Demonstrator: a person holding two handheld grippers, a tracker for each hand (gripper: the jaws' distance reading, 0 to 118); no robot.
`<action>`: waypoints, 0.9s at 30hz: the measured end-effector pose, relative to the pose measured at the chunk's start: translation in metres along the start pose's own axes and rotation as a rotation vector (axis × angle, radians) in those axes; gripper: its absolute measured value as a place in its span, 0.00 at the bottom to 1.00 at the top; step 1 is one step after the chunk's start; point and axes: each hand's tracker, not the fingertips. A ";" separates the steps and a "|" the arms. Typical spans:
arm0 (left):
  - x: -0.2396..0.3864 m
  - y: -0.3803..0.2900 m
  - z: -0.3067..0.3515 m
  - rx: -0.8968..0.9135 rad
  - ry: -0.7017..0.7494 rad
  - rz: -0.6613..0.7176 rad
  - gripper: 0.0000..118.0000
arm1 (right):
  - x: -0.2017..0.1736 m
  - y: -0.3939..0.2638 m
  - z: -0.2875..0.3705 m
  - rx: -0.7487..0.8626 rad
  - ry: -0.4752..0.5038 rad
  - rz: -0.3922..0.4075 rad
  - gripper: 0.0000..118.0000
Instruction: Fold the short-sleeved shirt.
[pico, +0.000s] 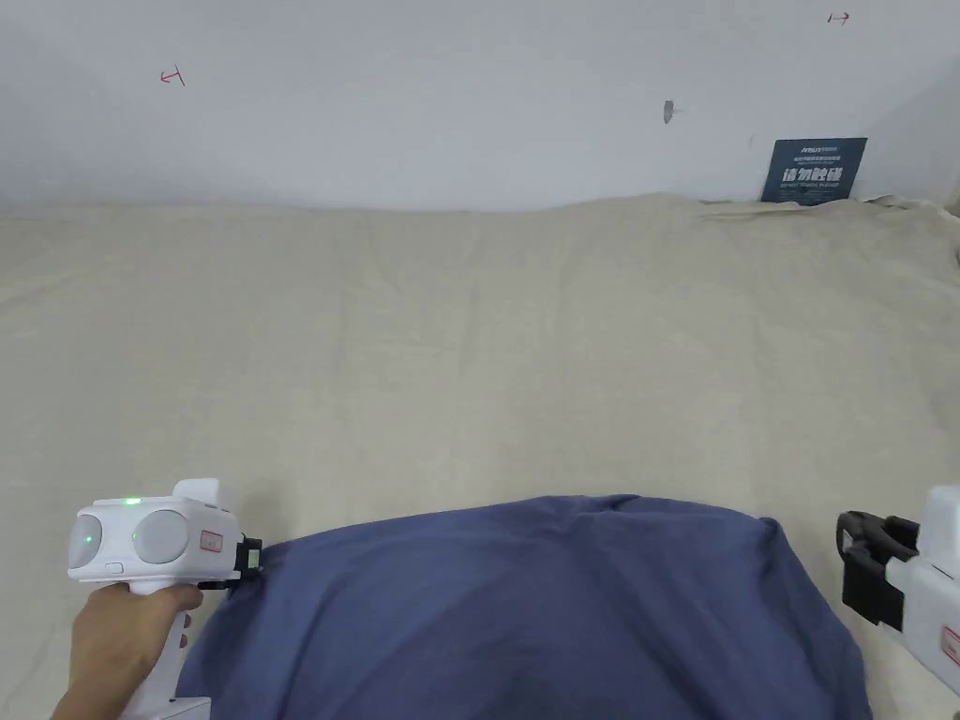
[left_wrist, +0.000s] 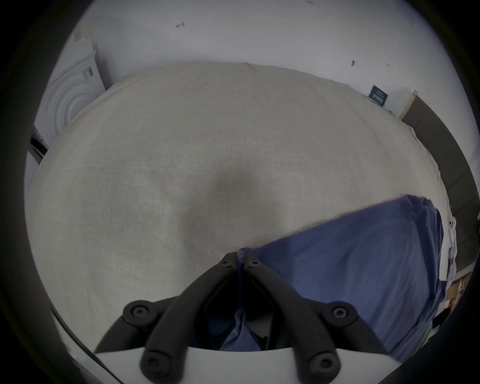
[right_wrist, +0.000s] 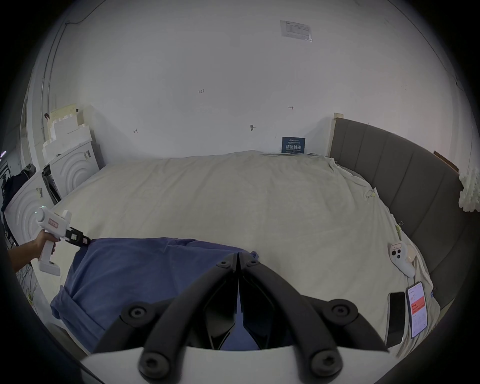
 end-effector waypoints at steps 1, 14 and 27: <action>0.002 -0.002 0.005 0.011 0.006 -0.006 0.00 | 0.002 0.002 -0.006 -0.004 -0.001 0.007 0.01; 0.012 -0.018 0.097 0.208 -0.061 -0.071 0.00 | 0.029 0.018 -0.165 -0.303 0.033 -0.058 0.84; 0.010 -0.025 0.102 0.200 -0.068 -0.052 0.00 | 0.011 -0.007 -0.204 -0.465 -0.002 -0.004 0.32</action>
